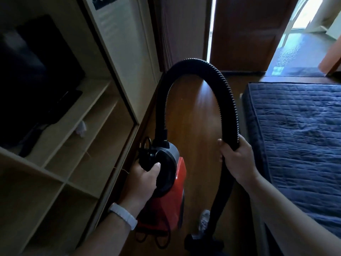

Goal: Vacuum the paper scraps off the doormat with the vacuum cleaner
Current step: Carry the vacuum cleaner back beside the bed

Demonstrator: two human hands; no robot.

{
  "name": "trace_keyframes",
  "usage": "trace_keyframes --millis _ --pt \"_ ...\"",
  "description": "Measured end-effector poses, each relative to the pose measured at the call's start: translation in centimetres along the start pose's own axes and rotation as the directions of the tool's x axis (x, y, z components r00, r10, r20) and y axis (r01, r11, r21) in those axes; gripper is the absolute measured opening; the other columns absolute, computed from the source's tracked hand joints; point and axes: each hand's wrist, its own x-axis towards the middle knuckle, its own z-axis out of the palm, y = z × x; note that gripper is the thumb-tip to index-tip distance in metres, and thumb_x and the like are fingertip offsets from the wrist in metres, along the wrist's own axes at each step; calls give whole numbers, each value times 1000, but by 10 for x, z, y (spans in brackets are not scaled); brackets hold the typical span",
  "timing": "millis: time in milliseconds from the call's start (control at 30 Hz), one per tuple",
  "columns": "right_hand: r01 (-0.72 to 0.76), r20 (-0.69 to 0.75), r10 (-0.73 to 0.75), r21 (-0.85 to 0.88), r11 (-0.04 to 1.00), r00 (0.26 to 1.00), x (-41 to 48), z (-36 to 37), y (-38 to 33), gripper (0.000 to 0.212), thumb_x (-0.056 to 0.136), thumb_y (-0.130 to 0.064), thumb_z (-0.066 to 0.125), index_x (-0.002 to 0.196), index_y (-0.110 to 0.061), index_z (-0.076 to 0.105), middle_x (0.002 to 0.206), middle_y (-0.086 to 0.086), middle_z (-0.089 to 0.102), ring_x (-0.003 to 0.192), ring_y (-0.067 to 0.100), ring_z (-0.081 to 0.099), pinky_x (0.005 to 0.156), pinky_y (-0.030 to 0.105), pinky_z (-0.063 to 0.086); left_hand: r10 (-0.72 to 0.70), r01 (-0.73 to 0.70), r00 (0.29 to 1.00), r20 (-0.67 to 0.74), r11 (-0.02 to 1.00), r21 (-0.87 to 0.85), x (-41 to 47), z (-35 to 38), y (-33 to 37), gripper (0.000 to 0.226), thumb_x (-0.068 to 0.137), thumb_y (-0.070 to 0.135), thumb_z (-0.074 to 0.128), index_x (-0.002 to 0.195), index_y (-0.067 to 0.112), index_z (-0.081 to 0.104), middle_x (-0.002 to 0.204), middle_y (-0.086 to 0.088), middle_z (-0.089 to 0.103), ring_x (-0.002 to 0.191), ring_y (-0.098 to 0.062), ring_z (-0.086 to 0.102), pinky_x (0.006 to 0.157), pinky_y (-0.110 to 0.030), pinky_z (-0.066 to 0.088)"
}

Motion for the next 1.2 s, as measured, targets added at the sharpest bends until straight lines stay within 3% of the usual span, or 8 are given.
trace_keyframes --millis 167,300,433,567,700,900,1100,1200 --pt "-47 49 45 43 998 998 96 -6 5 24 91 -10 63 76 -2 46 57 5 53 51 22 52 49 36 45 -32 32 999 -34 999 10 69 39 43 27 93 12 62 71 -3 57 48 2 49 41 -16 49 46 -30 42" --pt "-47 30 46 30 998 998 155 -21 6 25 92 -13 64 79 0 46 58 4 54 51 21 54 49 34 47 23 -22 999 -32 999 33 118 67 79 34 94 12 61 62 3 55 47 0 49 41 -17 50 44 -27 42" --pt "-45 9 45 57 997 999 198 -32 6 23 93 -10 64 77 -4 48 56 -3 53 52 22 54 51 42 50 79 -78 997 -15 997 21 164 94 108 30 94 11 61 71 -7 54 51 -4 50 42 -18 49 41 -26 42" --pt "-55 -46 57 33 998 997 245 -34 14 21 92 -9 65 77 -8 50 55 -6 54 52 21 55 50 38 49 92 -92 996 5 995 25 213 120 128 30 94 15 62 66 2 59 48 -1 52 39 -13 52 41 -21 45" --pt "-48 -115 48 6 999 992 294 -31 20 19 92 -10 65 78 -7 52 57 -1 55 50 19 55 47 32 47 78 -79 995 66 997 11 265 146 138 14 91 25 66 77 27 65 51 5 60 42 -13 59 47 -30 49" --pt "-39 -249 8 -120 992 968 393 -25 19 22 92 -12 65 78 0 54 59 14 57 48 17 56 47 25 45 57 -39 984 170 994 -104 375 192 171 11 89 6 63 83 -2 59 55 -8 52 37 -13 49 39 -23 42" --pt "-48 -387 -25 -179 983 922 495 -6 3 29 91 -13 65 67 -27 58 50 -1 56 44 16 55 45 25 44 140 -123 950 278 989 -75 503 222 215 7 86 14 65 83 9 62 60 -6 60 45 -17 55 45 -31 48" --pt "-60 -481 -53 -217 974 875 533 -10 -4 21 81 -36 66 65 -24 59 48 2 59 45 22 59 49 33 47 187 -180 935 301 982 -49 556 239 238 7 84 17 66 81 13 62 62 -6 64 52 -22 61 51 -39 54"
